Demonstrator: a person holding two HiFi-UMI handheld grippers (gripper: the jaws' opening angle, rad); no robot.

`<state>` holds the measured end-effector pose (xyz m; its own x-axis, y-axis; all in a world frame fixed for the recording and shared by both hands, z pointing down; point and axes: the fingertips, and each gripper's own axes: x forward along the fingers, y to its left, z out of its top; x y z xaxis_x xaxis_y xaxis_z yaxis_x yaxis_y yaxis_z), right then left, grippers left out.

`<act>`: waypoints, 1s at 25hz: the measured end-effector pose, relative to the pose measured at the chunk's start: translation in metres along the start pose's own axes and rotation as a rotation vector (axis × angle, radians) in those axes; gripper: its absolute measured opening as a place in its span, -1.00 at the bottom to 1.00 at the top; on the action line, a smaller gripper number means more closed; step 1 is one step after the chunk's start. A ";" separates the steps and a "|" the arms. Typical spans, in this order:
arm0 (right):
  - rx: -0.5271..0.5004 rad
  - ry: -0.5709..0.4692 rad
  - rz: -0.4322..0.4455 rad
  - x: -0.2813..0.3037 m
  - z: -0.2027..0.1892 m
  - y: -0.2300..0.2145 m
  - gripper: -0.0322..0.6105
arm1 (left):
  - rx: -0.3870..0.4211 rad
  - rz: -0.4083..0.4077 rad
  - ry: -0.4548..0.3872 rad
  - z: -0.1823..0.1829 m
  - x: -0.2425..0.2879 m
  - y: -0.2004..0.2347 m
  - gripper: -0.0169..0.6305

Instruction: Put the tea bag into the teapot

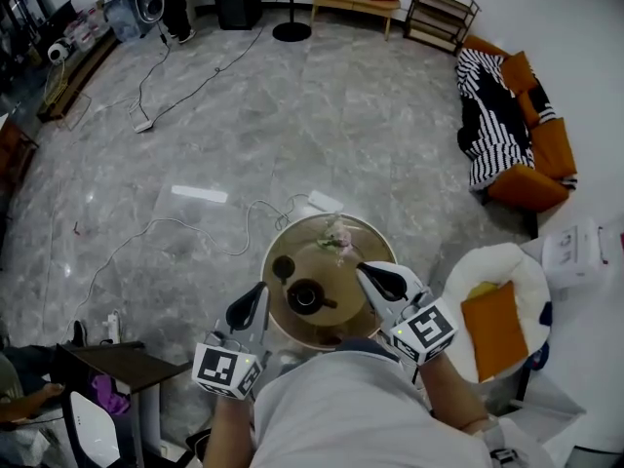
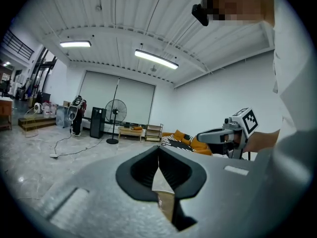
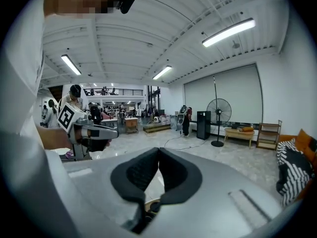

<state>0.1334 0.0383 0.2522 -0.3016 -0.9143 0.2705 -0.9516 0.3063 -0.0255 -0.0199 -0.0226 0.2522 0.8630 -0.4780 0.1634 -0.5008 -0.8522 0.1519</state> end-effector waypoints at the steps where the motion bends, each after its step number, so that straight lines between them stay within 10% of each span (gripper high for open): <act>1: -0.001 -0.004 -0.001 0.000 0.001 0.000 -0.89 | 0.004 0.002 -0.006 0.004 0.001 0.000 -0.92; 25: 0.041 -0.016 -0.004 -0.001 -0.005 0.026 -0.89 | 0.016 -0.003 -0.018 0.005 -0.017 -0.005 -0.92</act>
<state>0.1093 0.0488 0.2565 -0.2983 -0.9198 0.2550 -0.9543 0.2918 -0.0640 -0.0313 -0.0112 0.2436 0.8659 -0.4788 0.1449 -0.4968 -0.8570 0.1371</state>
